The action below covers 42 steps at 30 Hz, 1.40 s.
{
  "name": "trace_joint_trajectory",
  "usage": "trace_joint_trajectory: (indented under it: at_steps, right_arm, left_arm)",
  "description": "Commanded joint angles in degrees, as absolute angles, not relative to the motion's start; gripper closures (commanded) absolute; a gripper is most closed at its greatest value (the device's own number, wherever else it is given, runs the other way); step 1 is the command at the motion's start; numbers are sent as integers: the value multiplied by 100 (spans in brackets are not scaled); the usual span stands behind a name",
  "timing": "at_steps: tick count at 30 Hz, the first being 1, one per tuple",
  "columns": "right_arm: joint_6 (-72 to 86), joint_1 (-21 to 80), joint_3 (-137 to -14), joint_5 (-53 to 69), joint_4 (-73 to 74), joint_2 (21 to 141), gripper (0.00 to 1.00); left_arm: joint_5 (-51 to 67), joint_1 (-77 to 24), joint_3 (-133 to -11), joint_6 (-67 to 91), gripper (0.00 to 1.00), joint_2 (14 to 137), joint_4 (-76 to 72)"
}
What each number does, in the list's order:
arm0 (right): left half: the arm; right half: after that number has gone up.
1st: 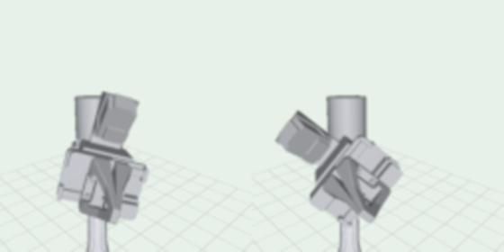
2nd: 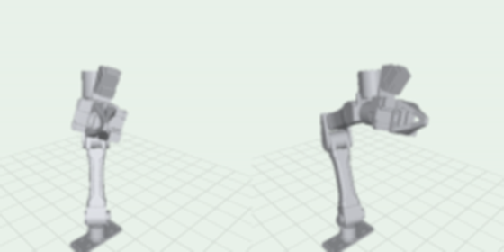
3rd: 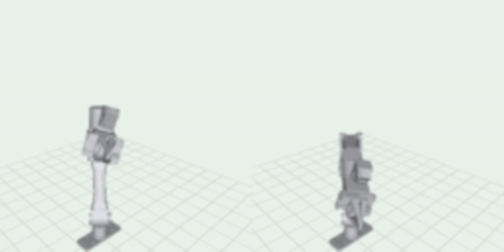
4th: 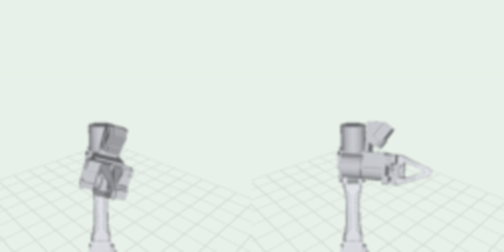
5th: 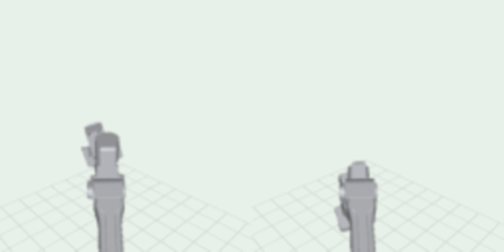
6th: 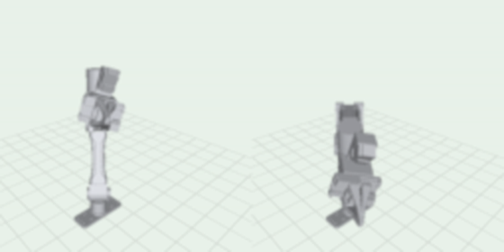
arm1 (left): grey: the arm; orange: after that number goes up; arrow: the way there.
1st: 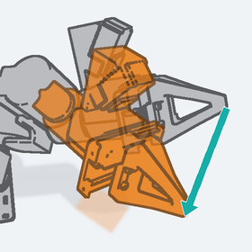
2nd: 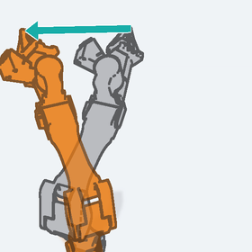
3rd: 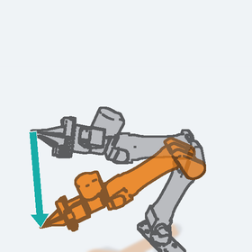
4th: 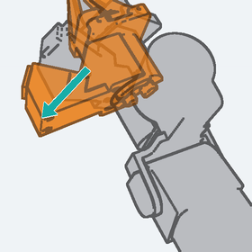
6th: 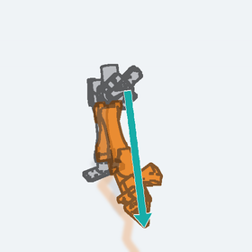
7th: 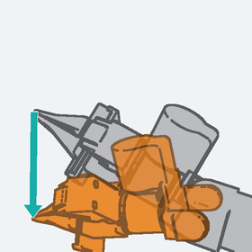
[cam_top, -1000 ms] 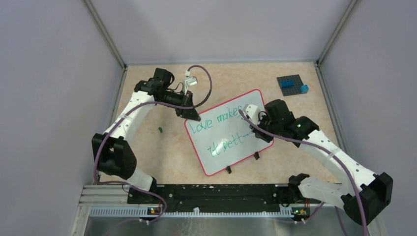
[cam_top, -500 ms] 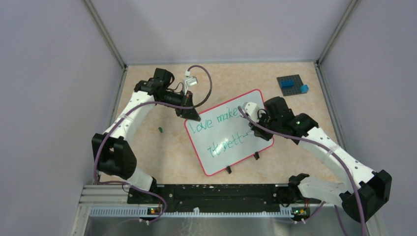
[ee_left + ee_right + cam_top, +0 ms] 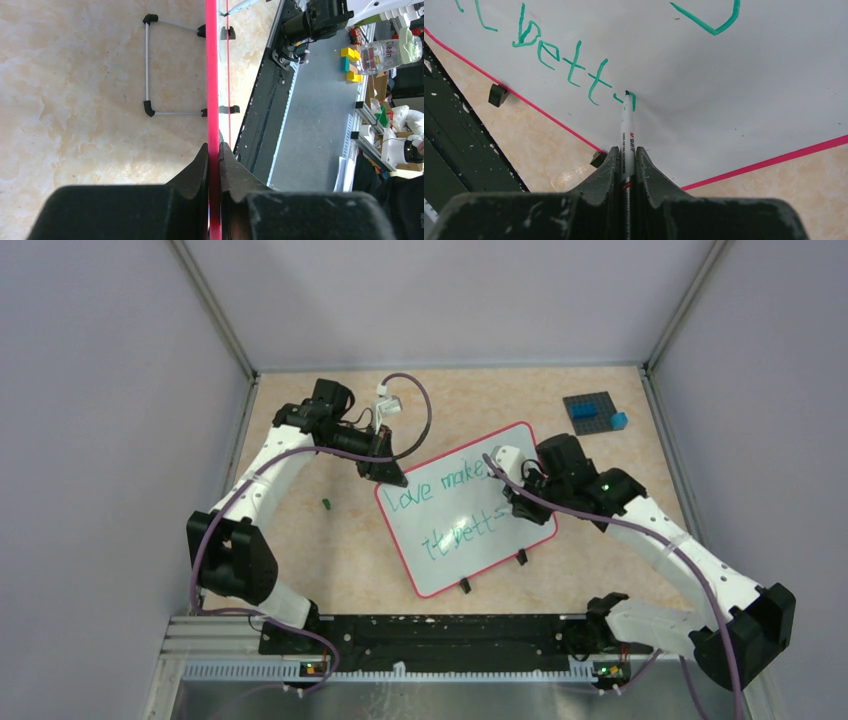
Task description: Write a sentence on the whiteboard
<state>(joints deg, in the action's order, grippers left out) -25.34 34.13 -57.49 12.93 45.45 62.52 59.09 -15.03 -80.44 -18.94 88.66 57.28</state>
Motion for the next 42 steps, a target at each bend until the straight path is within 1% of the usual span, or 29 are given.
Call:
trace_joint_trajectory:
  at_steps: [1, 17, 23, 33, 42]
  right_arm:
    - [-2535, 3480, -5768, 1380, 4285, 6312, 100]
    - [-2655, 3489, -5170, 1139, 4338, 6102, 100]
    - [-2730, 3327, -5406, 870, 4469, 5980, 100]
    - [-2749, 3252, -5860, 1082, 4631, 5797, 100]
    - [-2797, 3243, -5797, 809, 4373, 5997, 100]
  left_arm:
    - [5932, -1528, -8169, -2110, 100, 8951, 5847]
    - [5916, -1529, -8166, -2109, 100, 8965, 5853]
    - [5927, -1529, -8179, -2084, 100, 8971, 5845]
    - [5942, -1529, -8187, -2070, 100, 8954, 5849]
    - [5935, -1525, -8193, -2074, 100, 8968, 5849]
